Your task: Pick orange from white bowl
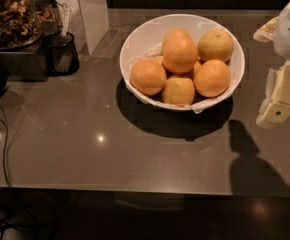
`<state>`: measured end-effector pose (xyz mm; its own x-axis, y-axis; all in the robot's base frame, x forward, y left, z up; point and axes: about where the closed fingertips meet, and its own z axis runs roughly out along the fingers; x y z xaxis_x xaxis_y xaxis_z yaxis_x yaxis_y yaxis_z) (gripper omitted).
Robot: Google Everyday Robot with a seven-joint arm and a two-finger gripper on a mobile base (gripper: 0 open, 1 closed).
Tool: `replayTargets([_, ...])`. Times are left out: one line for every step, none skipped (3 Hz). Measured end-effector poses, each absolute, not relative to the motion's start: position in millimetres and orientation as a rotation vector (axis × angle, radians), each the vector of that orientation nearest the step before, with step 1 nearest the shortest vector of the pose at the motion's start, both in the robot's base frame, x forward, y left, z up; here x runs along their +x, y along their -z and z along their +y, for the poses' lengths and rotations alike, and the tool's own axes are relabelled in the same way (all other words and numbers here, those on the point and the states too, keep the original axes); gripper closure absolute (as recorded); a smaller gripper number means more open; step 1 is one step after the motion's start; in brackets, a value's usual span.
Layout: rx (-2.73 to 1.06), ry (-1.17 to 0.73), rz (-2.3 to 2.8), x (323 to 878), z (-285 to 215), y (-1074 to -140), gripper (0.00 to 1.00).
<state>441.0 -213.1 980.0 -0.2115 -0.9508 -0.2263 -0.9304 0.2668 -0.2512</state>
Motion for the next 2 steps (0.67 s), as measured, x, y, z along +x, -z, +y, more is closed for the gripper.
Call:
replayTargets([-1.762,0.012,2.116,458,-189,-988,0.00])
replayTargets([-1.831,-0.069,2.017,484,-156,-991,0.00])
